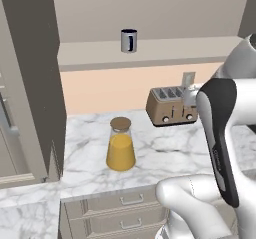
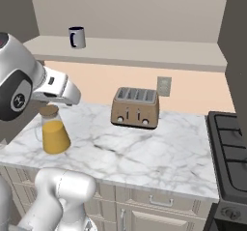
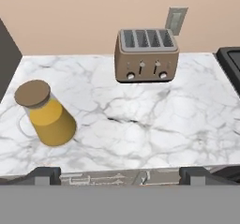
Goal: There is a tray on the dining counter. Grab the cup, mug, and pitcher and place them on the tray. The pitcher may be placed next to the tray if it cannot fit the tray.
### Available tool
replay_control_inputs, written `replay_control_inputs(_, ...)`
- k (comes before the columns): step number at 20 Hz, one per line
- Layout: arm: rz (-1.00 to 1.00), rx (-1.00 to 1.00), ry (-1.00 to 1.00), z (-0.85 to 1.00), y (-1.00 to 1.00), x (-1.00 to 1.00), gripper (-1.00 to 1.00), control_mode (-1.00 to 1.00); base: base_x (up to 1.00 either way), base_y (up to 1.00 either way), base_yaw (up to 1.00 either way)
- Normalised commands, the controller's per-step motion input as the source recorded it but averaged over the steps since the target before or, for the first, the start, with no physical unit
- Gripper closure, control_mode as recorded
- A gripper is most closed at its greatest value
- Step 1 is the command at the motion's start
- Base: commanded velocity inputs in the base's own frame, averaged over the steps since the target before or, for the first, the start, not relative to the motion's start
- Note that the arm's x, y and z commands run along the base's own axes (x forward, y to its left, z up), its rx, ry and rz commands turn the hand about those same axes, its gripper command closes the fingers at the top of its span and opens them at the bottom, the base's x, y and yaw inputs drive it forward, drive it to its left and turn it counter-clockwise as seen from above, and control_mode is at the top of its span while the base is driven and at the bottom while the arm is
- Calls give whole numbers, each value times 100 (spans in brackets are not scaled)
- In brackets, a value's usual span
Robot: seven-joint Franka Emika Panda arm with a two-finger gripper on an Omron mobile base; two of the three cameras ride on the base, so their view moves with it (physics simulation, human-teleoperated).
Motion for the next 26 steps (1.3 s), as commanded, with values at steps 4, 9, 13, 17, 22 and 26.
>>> replay_control_inputs(4, 0, 0, 0, 37, 47, 3, -100, -100, 0, 0, 0)
replay_control_inputs(9, 0, 3, 0, 46, 36, 0, -100, -100, 0, 0, 0)
replay_control_inputs(13, 1, 13, 0, 25, 12, 2, -100, -100, 0, 0, 0)
replay_control_inputs(17, 0, 11, 0, 15, 8, 7, -100, -100, 0, 0, 0)
replay_control_inputs(22, 1, 1, -18, 17, 3, 5, -100, -100, 0, 0, 0)
replay_control_inputs(26, 1, 0, -27, 25, 5, 0, -100, -100, 0, 0, 0)
